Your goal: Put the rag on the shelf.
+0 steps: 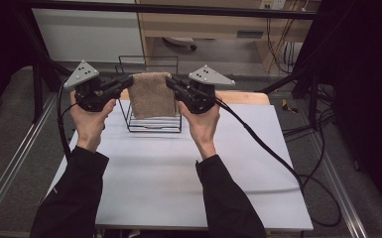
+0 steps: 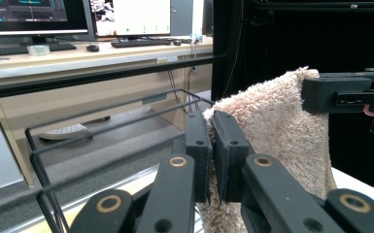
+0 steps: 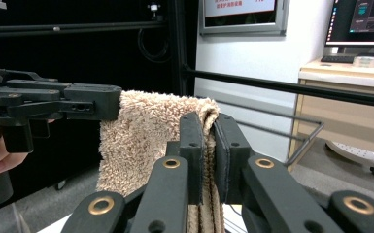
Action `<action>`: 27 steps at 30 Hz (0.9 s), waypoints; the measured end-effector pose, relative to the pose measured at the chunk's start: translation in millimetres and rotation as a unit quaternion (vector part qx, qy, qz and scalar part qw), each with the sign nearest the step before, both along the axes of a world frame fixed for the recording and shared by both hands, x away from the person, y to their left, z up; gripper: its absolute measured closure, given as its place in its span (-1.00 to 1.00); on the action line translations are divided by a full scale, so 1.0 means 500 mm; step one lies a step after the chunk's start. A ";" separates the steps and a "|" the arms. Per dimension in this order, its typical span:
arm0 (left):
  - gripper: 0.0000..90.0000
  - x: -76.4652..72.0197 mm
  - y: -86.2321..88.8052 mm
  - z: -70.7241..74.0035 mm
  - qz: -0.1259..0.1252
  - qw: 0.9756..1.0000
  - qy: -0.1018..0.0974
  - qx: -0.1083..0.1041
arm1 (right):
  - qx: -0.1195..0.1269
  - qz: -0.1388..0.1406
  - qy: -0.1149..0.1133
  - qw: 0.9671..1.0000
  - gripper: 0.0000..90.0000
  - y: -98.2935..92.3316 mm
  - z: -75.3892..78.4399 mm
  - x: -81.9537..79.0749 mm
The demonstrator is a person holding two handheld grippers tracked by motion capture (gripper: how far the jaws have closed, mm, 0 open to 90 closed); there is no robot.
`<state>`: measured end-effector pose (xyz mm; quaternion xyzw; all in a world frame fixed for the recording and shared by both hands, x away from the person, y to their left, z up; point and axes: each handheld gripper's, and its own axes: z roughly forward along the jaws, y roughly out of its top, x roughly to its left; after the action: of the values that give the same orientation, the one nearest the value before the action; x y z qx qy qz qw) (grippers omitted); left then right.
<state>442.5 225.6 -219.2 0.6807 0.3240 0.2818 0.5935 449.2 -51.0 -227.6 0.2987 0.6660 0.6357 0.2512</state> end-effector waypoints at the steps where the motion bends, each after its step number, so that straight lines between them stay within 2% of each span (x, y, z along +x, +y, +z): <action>1: 0.90 0.002 0.001 0.004 0.000 1.000 -0.001 0.001 | 0.001 -0.001 -0.003 1.000 0.86 0.002 0.008 0.004; 12: 0.90 0.030 0.017 0.043 0.003 1.000 -0.003 -0.009 | 0.000 -0.006 -0.014 1.000 0.86 0.019 0.046 0.028; 25: 0.90 0.068 0.027 0.084 0.013 1.000 -0.011 -0.002 | 0.013 -0.012 -0.016 1.000 0.86 0.037 0.079 0.071; 26: 0.90 0.072 0.027 0.089 0.016 1.000 -0.017 0.001 | 0.011 -0.013 -0.017 1.000 0.86 0.038 0.082 0.075; 27: 0.90 0.073 0.027 0.092 0.016 1.000 -0.013 0.001 | 0.011 -0.014 -0.018 1.000 0.86 0.039 0.086 0.078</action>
<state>479.0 239.2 -173.3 0.6720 0.3270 0.3005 0.5926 487.9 -31.4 -184.9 0.2990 0.6503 0.6448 0.2684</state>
